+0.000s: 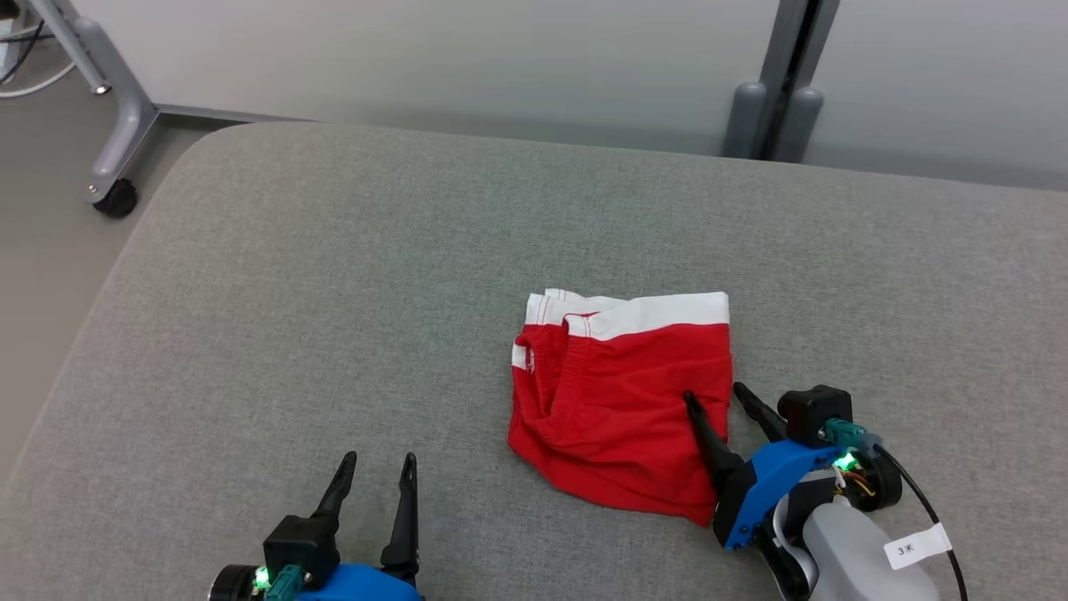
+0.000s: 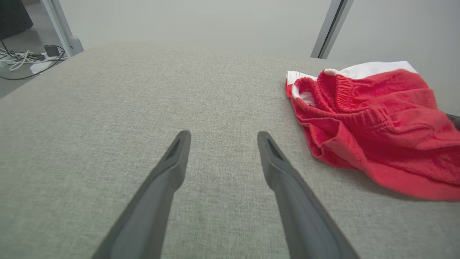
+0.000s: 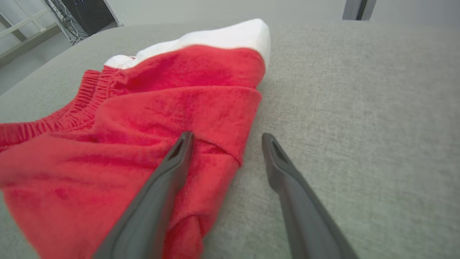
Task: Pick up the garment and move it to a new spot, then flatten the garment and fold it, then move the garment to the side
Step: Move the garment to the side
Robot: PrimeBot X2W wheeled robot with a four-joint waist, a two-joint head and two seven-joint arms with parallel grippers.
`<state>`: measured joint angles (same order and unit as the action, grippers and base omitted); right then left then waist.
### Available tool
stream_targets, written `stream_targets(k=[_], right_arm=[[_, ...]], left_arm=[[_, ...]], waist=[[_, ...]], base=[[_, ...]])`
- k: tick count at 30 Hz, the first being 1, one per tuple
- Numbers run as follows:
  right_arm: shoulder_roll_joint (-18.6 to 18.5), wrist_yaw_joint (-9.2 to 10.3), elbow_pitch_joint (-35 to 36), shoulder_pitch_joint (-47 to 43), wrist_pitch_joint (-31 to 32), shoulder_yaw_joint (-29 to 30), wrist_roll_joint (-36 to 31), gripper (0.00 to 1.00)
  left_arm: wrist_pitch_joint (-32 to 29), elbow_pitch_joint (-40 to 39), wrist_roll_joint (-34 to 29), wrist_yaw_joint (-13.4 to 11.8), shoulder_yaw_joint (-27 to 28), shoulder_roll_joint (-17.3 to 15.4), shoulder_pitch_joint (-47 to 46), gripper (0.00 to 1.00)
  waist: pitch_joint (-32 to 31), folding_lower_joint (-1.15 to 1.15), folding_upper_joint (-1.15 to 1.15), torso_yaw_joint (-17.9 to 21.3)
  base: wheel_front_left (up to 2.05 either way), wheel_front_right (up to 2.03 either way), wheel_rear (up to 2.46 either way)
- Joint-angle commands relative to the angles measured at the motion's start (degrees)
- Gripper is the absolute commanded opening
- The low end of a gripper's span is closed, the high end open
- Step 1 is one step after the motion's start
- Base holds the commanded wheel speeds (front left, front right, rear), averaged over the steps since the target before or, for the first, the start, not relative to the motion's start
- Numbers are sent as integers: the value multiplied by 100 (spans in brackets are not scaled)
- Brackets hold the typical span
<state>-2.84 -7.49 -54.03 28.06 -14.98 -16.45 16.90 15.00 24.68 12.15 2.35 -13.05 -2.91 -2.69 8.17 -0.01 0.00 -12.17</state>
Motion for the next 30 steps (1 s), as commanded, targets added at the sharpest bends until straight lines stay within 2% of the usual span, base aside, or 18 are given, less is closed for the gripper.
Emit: stream_targets(k=[1, 3, 4, 9, 13, 25, 30], right_arm=[[-16, 0, -75, 124, -24, -6, 83, 42], [-16, 0, -212, 154, -24, -34, 192, 19], [-16, 0, -254, 169, -21, -50, 247, 0], [-31, 2, -217, 225, -8, 2, 300, 0], [-26, 2, -30, 100, -13, 82, 241, 0], [-27, 4, 359, -296, -11, -70, 447, 0], [-20, 2, 510, -367, -13, -192, 518, 0]], left_arm=[[23, 1, 22, -21, 35, 2, -96, 100], [23, -17, 27, -27, 57, 2, -123, 100], [23, -25, 27, -31, 65, 2, -128, 100], [23, -58, -21, -6, 119, 2, -162, 100], [23, -120, -72, 26, 160, 2, -200, 100], [23, -153, -232, 228, -24, 3, -542, 100], [23, -114, -203, 274, -220, 3, -669, 100]], waist=[[111, 1, 0, -102], [154, 1, 0, -116], [177, 1, 0, -110], [237, 1, 0, 83], [173, 1, 0, 493], [147, 1, 0, 2599], [179, 1, 0, 3323]], base=[[0, 0, 0], [0, 0, 0], [0, 0, 0], [0, 0, 0], [0, 0, 0], [0, 0, 0], [0, 0, 0]])
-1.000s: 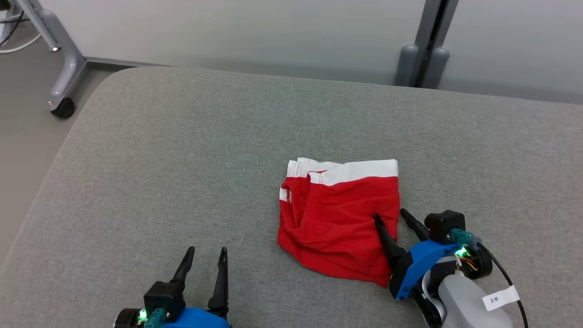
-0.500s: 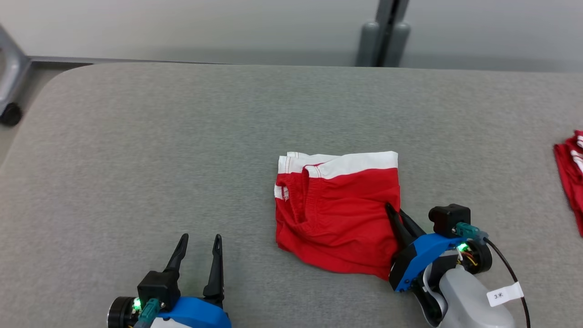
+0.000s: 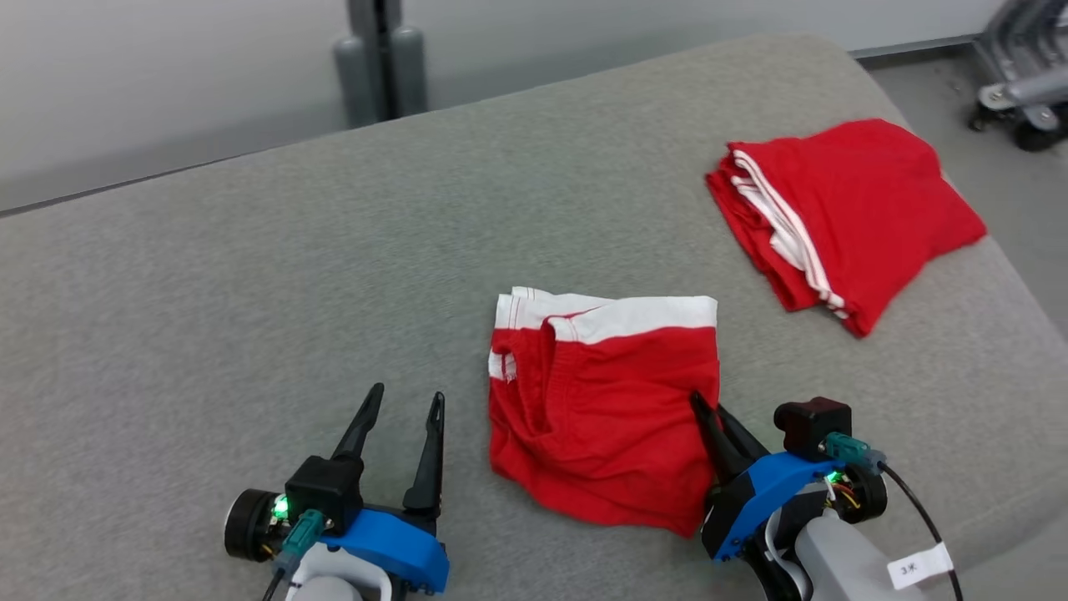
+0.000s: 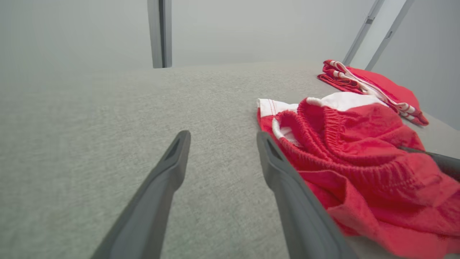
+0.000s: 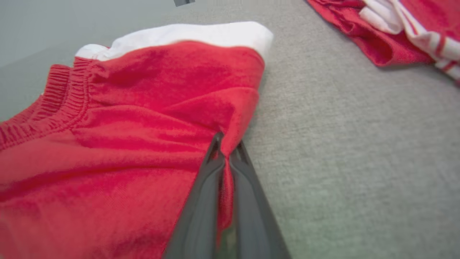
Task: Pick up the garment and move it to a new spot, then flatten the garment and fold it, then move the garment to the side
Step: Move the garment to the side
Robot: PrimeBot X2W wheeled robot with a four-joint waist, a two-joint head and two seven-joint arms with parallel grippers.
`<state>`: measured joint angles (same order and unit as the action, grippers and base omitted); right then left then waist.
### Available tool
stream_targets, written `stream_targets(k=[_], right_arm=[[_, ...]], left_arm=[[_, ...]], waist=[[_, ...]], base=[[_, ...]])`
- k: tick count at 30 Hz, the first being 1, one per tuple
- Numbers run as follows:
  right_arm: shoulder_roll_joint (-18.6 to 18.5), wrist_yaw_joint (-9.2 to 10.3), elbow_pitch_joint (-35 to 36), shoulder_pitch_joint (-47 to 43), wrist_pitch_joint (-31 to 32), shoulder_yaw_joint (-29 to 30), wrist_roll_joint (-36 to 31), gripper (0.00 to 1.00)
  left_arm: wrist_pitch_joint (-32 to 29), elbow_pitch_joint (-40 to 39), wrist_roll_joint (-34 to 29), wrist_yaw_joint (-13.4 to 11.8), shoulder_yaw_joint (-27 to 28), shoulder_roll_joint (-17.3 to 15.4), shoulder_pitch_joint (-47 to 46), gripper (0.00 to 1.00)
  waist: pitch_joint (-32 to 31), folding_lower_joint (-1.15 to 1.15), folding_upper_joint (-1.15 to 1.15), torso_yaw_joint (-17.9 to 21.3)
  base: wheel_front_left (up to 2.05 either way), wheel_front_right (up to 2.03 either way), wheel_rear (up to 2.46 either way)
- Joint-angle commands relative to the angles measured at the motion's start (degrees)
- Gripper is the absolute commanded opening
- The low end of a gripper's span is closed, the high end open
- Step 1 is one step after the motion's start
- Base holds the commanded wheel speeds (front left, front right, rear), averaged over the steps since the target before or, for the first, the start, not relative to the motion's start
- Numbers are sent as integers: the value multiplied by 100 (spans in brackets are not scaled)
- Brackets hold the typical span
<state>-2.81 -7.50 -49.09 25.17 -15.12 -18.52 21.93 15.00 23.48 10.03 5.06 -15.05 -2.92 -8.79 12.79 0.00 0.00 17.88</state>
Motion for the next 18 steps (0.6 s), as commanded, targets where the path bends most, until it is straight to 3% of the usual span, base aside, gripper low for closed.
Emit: stream_targets(k=[1, 9, 18], right_arm=[[-23, 2, 42, -91, 2, -13, 44, 0], [-18, 2, 150, -200, 1, -19, 172, 0], [-18, 2, 158, -36, 1, 118, 3, 0]], left_arm=[[23, 12, 13, 9, -50, 1, -79, 100], [23, 69, 67, 23, -372, -1, -204, 100], [23, 173, -5, 42, -475, -2, -323, 100]], waist=[[-273, 0, 0, 443], [-215, 0, 0, 1040], [-39, 0, 0, 1059]], base=[[0, 0, 0], [0, 0, 0], [0, 0, 0]])
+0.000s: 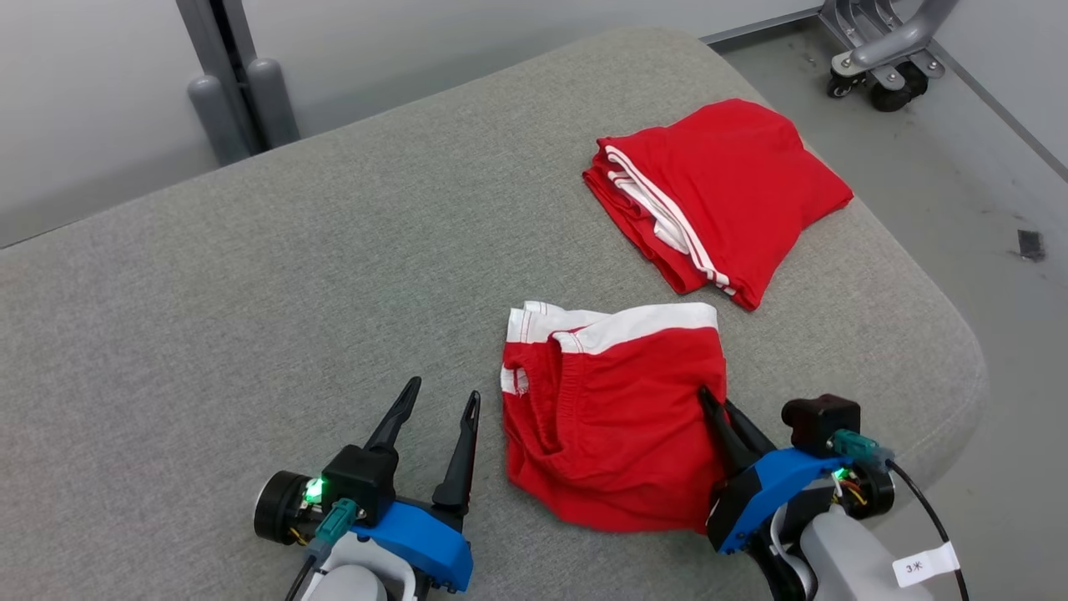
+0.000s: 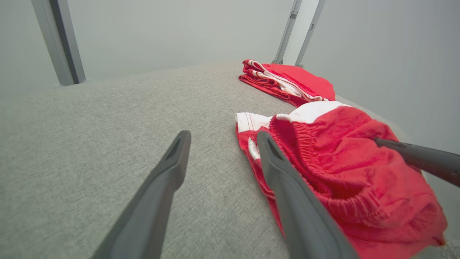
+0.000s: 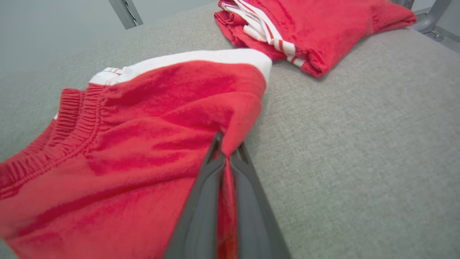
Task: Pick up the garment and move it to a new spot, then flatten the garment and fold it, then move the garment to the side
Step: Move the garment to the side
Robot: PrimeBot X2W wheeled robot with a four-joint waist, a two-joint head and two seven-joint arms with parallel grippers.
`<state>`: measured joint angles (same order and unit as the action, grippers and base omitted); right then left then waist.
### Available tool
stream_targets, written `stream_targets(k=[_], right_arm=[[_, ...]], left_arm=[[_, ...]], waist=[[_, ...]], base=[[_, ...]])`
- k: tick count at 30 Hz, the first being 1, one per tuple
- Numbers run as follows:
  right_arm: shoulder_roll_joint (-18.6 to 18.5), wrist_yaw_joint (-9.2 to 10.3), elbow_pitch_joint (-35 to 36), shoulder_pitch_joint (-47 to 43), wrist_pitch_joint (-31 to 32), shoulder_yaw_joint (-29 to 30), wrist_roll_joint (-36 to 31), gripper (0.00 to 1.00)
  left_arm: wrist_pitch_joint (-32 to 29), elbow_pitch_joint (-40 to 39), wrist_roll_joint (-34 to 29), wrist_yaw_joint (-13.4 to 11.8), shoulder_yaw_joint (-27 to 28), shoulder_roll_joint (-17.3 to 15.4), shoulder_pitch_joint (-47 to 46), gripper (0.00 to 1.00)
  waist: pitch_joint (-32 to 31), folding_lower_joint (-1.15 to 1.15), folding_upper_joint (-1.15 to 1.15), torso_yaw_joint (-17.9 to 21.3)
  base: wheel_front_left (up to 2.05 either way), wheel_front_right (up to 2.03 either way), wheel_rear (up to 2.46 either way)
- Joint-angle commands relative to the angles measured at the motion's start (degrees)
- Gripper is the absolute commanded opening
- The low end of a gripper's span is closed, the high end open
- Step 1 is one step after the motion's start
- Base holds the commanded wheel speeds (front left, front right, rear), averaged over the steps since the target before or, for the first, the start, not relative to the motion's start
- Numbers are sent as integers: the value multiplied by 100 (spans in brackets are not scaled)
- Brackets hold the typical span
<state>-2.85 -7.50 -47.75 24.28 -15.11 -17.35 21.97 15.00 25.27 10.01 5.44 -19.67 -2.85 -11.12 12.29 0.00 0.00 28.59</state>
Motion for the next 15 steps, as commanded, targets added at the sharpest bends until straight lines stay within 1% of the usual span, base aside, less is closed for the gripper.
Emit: stream_targets(k=[1, 3, 5, 7, 11, 15], right_arm=[[-12, 2, 23, 106, 0, 22, -68, 0], [-12, 2, 0, 249, 0, 90, -196, 0], [-14, 2, -66, 467, 1, 187, -479, 0], [-100, 2, -112, 746, 0, 285, -754, 0], [-416, 2, -294, 1341, 0, 386, -1239, 0], [-763, 2, -555, 1965, 0, 500, -1560, 0]], left_arm=[[23, 12, -9, 10, -4, -9, -102, 100], [23, 43, -25, 13, 10, -10, -115, 100], [23, 74, -54, 13, 38, -8, -133, 100], [23, 94, -103, 20, 58, -9, -161, 100], [23, 107, -176, 33, 110, -8, -230, 100], [23, 100, -219, 53, 140, -7, -282, 100]], waist=[[32, 0, 0, -42], [76, 0, 0, -121], [129, 0, 0, -205], [188, 0, 0, -302], [322, 0, 0, -547], [468, 0, 0, -790]], base=[[0, 0, 0], [0, 0, 0], [0, 0, 0], [0, 0, 0], [0, 0, 0], [0, 0, 0]])
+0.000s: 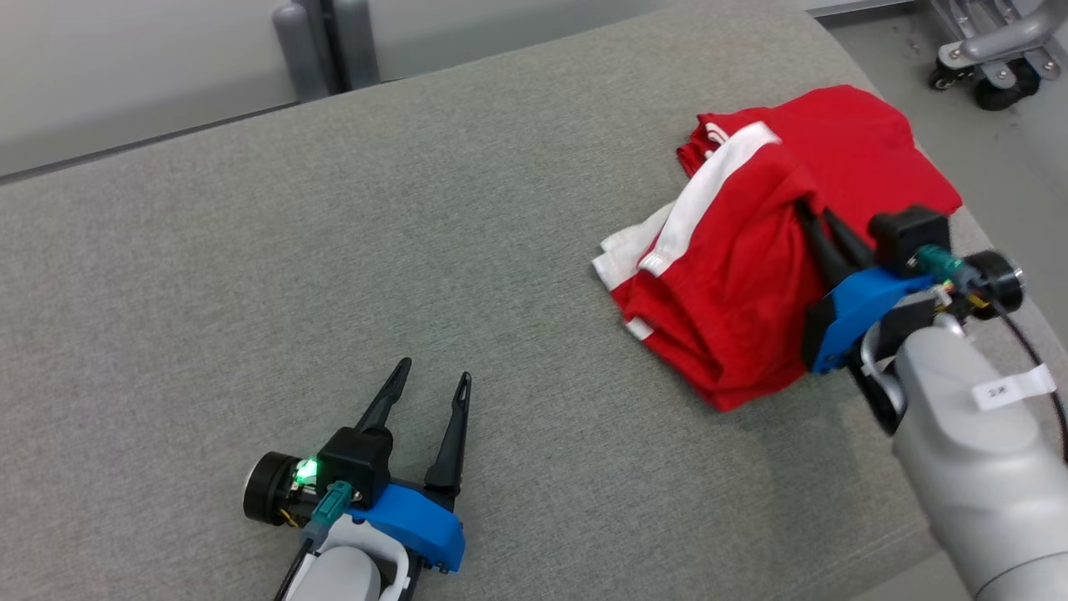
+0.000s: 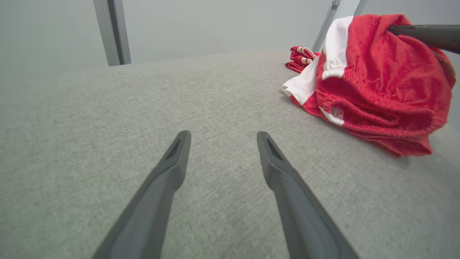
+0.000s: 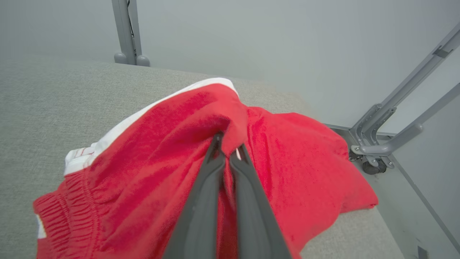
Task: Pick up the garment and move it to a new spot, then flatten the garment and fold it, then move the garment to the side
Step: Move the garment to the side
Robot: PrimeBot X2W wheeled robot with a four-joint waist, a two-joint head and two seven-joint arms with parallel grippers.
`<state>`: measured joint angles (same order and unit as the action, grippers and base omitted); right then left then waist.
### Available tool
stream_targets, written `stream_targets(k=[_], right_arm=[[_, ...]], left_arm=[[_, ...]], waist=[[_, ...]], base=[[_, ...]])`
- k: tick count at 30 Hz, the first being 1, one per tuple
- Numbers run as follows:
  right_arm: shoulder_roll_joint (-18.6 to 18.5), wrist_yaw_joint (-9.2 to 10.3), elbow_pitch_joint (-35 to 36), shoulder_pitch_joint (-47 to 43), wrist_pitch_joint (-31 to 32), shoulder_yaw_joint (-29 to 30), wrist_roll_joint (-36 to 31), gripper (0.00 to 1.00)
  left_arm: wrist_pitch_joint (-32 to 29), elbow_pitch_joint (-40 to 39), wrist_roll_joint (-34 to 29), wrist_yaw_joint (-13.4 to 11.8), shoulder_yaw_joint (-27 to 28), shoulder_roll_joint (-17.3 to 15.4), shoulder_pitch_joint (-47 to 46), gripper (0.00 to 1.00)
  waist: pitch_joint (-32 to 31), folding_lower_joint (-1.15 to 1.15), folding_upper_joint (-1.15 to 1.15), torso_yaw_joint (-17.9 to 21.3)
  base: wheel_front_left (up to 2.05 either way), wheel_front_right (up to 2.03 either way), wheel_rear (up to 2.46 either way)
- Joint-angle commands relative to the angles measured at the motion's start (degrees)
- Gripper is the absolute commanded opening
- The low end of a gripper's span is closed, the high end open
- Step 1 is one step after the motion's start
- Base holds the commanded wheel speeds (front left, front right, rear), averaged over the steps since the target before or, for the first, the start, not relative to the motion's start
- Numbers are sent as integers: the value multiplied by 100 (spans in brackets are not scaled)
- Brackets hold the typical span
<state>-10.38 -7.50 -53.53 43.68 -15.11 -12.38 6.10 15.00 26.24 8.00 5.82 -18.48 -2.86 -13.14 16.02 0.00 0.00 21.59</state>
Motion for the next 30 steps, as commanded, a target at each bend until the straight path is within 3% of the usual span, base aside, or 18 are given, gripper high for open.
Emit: stream_targets(k=[1, 6, 13, 15, 16, 21, 26, 30], right_arm=[[-124, 2, -64, 172, 0, 61, -39, 0], [-507, 2, -512, 856, 0, 826, -191, 0], [-1123, 2, -1300, 1367, 152, 1854, -1017, 0], [-1269, 2, -1380, 1391, 226, 2156, -1331, 49], [-1326, 2, -1389, 1396, 258, 2350, -1460, 100], [-1288, 2, -1050, 1210, 263, 3370, -2291, 100], [-691, 2, -587, 1108, 49, 4144, -2757, 100], [-87, 2, -56, 1109, -8, 4121, -2561, 100]], left_arm=[[23, -1, -37, 10, 24, -6, -102, 100], [23, -9, -98, 44, -8, -5, -244, 100], [18, -59, -214, 83, -26, -14, -532, 100], [17, -58, -234, 83, 1, -19, -581, 100], [16, -51, -243, 82, 16, -27, -592, 100], [3, 14, -297, 80, 118, -63, -577, 100], [4, 0, -336, 59, 276, -68, -547, 100], [5, -94, -305, -6, 451, -31, -491, 100]], waist=[[137, 0, 0, -148], [379, 0, 0, -440], [710, 0, 0, -819], [773, 0, 0, -887], [799, 0, 0, -912], [848, 0, 0, -963], [769, 0, 0, -970], [662, 0, 0, -983]], base=[[0, 0, 0], [0, 0, 0], [0, 0, 0], [0, 0, 0], [0, 0, 0], [0, 0, 0], [0, 0, 0], [0, 0, 0]])
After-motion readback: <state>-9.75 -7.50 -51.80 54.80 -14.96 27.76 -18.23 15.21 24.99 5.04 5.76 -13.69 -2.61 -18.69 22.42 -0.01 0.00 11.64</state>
